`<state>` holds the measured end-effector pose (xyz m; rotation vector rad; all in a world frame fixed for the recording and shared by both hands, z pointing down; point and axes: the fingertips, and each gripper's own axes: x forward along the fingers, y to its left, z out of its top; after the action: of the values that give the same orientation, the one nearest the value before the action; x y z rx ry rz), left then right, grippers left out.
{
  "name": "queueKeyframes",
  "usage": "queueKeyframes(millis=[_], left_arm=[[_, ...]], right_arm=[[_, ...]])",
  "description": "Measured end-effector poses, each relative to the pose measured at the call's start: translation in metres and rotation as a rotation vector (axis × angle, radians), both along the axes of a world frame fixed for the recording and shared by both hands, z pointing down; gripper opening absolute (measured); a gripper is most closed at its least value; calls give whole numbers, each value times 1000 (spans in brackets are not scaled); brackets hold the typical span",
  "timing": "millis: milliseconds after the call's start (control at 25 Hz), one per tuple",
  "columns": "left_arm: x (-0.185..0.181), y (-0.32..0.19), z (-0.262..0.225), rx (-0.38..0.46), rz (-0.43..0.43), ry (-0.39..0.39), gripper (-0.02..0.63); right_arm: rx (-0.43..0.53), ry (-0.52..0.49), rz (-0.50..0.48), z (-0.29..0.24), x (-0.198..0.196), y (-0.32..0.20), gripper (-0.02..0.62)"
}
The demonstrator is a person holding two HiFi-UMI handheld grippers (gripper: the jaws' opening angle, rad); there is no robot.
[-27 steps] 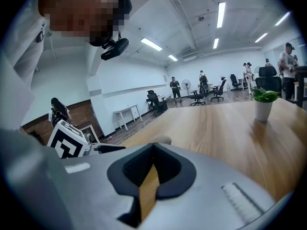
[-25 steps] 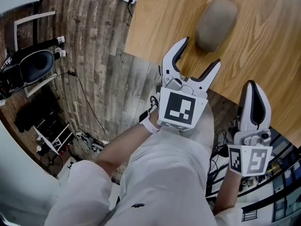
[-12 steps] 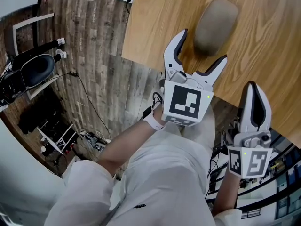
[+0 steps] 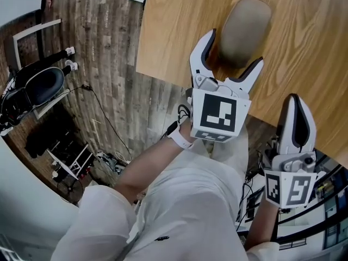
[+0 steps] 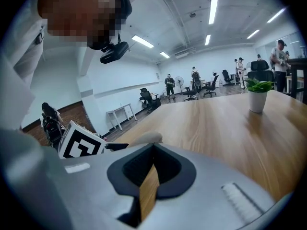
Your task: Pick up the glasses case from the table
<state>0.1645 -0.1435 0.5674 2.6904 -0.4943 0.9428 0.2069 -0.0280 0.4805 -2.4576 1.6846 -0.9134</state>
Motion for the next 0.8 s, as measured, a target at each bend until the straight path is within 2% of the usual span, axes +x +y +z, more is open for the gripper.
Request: queueKeyframes(millis=[800], left_arm=[[20,-5,24,46,-3,-91,430]], right_arm=[[-9,-12,29,7,1,8,11]])
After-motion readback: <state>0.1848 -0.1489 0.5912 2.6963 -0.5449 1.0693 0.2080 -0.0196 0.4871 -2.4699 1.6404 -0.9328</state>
